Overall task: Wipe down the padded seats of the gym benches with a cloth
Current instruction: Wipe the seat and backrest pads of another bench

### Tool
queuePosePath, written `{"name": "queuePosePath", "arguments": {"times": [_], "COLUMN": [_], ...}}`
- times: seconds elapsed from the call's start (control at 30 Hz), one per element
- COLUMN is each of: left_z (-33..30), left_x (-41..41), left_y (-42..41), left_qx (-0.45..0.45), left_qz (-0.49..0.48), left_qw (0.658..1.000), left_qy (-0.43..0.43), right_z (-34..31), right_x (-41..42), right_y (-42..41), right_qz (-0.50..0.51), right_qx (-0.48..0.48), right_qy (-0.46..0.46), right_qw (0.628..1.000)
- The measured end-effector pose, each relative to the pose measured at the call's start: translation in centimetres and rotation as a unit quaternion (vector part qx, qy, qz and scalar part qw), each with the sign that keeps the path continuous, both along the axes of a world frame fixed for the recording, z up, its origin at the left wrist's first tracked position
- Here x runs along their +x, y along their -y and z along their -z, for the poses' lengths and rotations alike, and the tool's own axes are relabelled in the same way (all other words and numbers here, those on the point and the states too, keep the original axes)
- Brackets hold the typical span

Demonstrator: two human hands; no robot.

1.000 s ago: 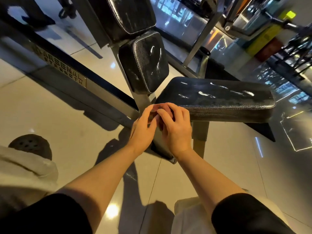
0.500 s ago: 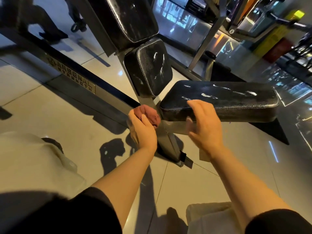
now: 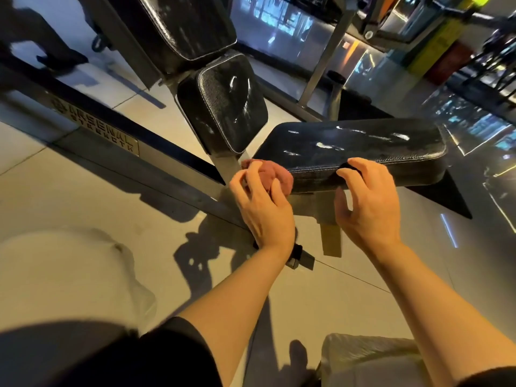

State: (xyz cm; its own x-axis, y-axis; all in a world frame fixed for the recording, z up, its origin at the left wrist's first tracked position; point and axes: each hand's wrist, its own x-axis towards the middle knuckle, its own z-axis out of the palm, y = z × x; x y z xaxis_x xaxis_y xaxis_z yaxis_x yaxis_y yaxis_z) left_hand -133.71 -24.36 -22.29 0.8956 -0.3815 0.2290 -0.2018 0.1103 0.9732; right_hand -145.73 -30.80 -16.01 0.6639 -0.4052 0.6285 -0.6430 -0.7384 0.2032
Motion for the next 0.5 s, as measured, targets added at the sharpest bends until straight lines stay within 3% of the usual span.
{"name": "queuePosePath", "arguments": {"times": [0.23,0.4,0.5], "left_z": [-1.1,0.0,-0.4], "left_x": [-1.1,-0.8,-1.6], "left_y": [0.7,0.4,0.9], "left_qx": [0.006,0.005,0.027], "left_qz": [0.108,0.043,0.052], "left_qw": [0.992,0.998,0.996], "left_qy": [0.063,0.052,0.066], "right_z": [-0.2,-1.1,-1.8], "right_x": [-0.8,-1.8,-2.9], "right_y": [0.5,0.9,1.1], "right_qz": [0.014,0.039,0.076], "right_qx": [-0.006,-0.033,-0.024], "right_qy": [-0.016,0.034,0.056], "right_qw": [1.0,0.998,0.995]}}
